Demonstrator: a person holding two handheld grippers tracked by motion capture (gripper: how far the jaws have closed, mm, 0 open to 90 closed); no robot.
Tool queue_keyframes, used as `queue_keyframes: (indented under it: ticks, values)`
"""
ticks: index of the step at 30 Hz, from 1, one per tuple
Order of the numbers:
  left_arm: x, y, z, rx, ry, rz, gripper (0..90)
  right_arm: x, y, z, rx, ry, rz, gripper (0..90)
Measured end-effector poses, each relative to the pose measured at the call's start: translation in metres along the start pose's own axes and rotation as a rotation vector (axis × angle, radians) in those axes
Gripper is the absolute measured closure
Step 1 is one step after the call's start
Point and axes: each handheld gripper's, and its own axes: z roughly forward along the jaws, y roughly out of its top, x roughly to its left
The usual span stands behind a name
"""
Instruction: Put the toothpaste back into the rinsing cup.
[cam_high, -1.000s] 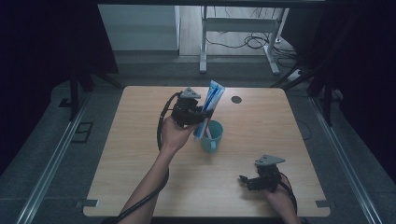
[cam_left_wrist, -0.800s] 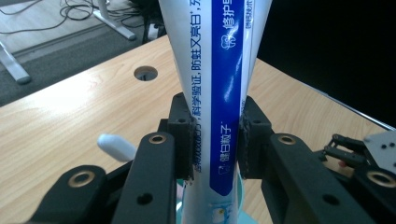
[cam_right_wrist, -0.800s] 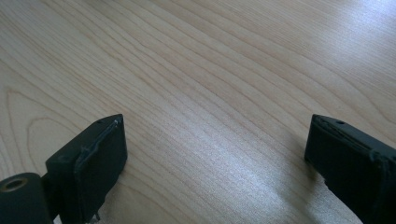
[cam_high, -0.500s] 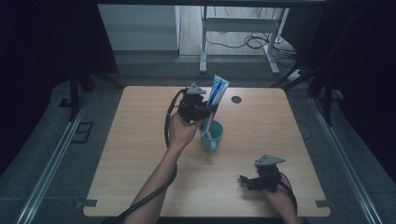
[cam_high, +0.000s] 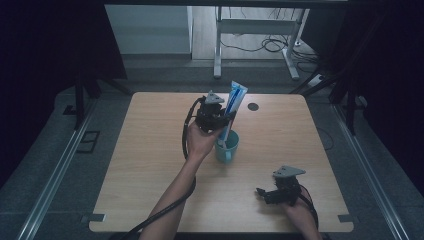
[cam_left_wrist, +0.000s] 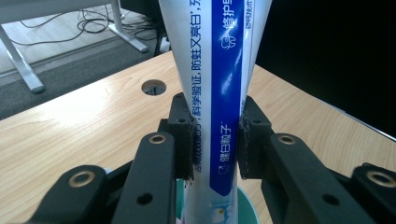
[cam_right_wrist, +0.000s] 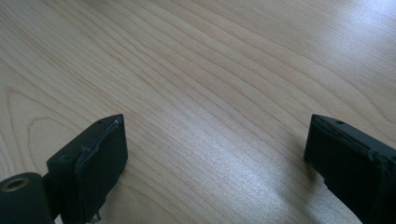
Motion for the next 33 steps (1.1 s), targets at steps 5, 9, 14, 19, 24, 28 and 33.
queue_keyframes:
  ticks: [5,9,14,19,24,28,33]
  values:
    - [-0.003,-0.007,0.004,-0.009,0.003,0.015,71.5,0.000,0.000,0.000,-0.001,0.002,0.002,5.9]
    - [-0.004,-0.012,0.008,-0.011,0.007,0.018,71.5,0.000,0.000,0.000,0.000,0.003,0.001,6.0]
    - [-0.005,-0.018,0.013,-0.012,0.011,0.015,71.5,0.000,0.000,0.000,0.000,0.004,0.000,6.2]
    - [-0.007,-0.025,0.018,-0.011,0.021,0.013,71.4,0.000,0.000,0.000,0.000,0.004,0.000,6.2]
    - [-0.007,-0.032,0.022,-0.011,0.022,0.011,71.4,0.000,0.000,0.000,0.000,0.004,0.000,6.3]
    - [-0.007,-0.036,0.024,-0.011,0.021,0.004,71.4,0.000,0.000,0.000,0.001,0.005,0.001,6.3]
    - [-0.008,-0.041,0.026,-0.010,0.017,0.006,71.3,0.000,0.000,0.000,0.000,0.004,0.001,6.3]
